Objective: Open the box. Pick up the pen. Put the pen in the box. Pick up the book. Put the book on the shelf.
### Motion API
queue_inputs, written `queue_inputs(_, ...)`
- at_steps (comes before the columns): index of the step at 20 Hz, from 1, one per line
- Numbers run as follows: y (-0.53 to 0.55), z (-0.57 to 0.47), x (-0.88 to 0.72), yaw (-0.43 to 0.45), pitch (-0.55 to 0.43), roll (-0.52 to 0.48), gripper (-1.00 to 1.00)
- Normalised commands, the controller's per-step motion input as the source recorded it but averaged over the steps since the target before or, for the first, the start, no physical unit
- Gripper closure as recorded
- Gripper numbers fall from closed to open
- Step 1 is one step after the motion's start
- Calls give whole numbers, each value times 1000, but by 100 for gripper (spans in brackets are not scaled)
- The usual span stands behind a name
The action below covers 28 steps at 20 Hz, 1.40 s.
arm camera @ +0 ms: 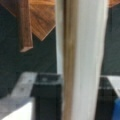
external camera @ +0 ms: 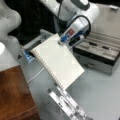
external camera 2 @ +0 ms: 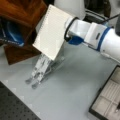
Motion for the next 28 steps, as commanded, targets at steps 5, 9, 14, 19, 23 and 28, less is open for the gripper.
queue_inputs(5, 9, 255, -3, -386, 73, 143, 100)
queue_inputs(9, 26, 257, 41, -500, 89, 140, 100)
queue_inputs(14, -23, 226, 134, -422, 106, 109, 100)
queue_inputs(19, -58, 179, 167, -316, 146, 98, 100)
queue_inputs(23, -120, 181, 116, -266, 163, 80, 100)
queue_inputs(28, -203, 216, 52, -214, 130, 54, 100)
